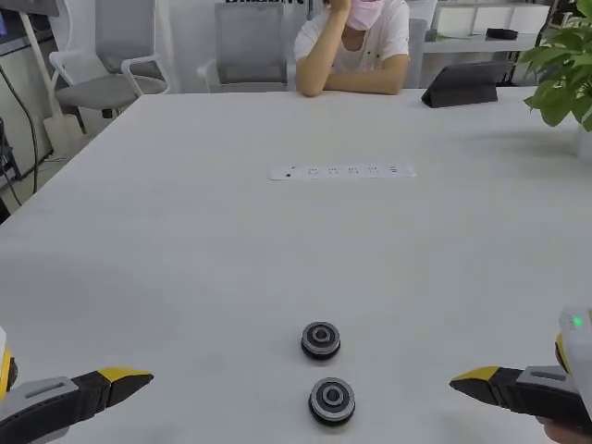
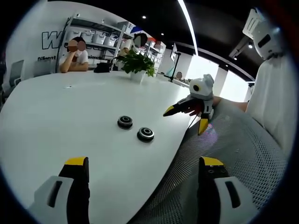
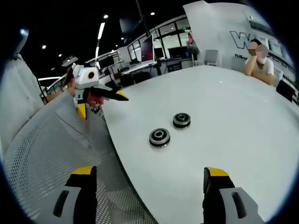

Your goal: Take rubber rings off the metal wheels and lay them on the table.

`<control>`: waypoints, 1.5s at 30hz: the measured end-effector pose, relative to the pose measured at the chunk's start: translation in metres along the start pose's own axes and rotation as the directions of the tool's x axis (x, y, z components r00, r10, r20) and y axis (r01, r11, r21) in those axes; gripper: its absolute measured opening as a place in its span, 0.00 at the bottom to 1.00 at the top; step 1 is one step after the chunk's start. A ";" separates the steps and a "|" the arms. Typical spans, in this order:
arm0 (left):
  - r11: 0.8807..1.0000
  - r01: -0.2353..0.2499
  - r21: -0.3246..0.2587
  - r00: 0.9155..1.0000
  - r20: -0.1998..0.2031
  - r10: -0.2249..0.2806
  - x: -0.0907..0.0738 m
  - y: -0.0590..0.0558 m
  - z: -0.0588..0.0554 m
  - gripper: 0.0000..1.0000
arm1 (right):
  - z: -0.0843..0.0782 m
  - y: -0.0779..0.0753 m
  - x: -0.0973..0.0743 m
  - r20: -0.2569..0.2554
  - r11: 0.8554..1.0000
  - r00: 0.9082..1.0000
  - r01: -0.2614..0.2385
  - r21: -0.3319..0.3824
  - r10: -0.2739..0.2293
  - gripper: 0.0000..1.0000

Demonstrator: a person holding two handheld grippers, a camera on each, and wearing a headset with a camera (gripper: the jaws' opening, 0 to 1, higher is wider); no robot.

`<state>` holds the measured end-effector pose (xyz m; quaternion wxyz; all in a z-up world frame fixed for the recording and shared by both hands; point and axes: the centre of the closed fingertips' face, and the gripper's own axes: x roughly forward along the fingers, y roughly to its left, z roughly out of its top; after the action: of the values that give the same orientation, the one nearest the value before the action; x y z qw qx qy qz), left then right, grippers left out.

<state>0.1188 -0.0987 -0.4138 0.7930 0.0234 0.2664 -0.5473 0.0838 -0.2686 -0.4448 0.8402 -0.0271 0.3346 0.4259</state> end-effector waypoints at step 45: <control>0.989 0.042 0.142 0.999 0.027 -0.046 -0.012 -0.013 0.039 0.98 | 0.033 -0.012 -0.027 0.061 0.995 0.995 0.079 -0.058 -0.076 0.91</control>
<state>0.1193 -0.1064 -0.3718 0.7810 0.0656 0.2155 -0.5825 0.0987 -0.2844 -0.4062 0.8643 -0.0529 0.2958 0.4033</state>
